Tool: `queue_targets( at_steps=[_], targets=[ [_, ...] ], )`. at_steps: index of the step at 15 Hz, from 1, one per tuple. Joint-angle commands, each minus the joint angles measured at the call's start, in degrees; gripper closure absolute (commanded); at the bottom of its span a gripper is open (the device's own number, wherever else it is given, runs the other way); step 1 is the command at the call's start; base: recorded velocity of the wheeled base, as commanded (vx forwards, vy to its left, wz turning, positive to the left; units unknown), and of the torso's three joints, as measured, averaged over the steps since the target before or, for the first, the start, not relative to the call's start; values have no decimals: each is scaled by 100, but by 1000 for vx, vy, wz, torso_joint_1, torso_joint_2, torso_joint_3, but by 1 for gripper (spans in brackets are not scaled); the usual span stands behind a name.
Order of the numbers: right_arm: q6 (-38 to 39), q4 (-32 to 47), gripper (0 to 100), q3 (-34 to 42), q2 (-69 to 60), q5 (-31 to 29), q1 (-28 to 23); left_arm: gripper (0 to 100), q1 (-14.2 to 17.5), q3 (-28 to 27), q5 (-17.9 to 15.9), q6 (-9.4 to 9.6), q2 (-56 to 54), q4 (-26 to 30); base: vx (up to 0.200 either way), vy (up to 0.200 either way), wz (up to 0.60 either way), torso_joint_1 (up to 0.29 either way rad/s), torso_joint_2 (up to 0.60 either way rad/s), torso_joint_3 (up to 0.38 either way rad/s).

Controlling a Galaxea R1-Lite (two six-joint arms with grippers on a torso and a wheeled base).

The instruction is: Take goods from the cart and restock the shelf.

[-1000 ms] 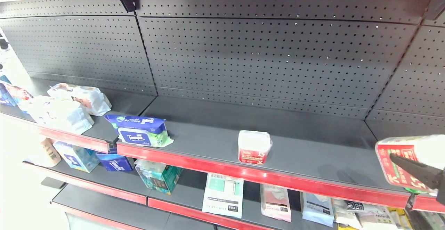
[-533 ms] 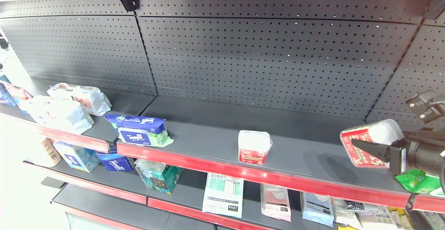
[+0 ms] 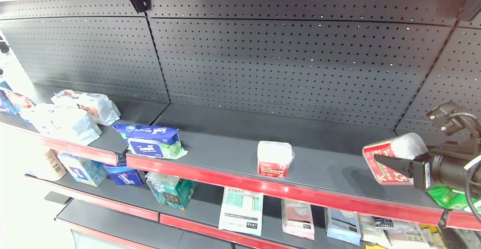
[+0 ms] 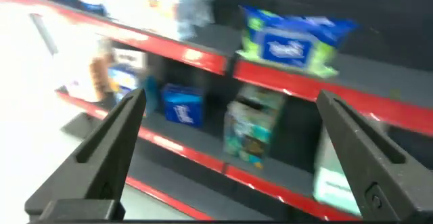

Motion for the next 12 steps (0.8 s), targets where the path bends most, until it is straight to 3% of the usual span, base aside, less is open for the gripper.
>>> queue_targets(
  at_steps=[1, 12],
  targets=[
    [-1, -3, 100, -31, -3, 1, -7, 0, -345, 20, -129, 189, -10, 133, 0, 0, 0, 0, 0, 0],
    [-10, -3, 100, -286, 516, 10, 2, 0, -292, 29, -33, 189, -10, 124, 0, 0, 0, 0, 0, 0]
  ],
)
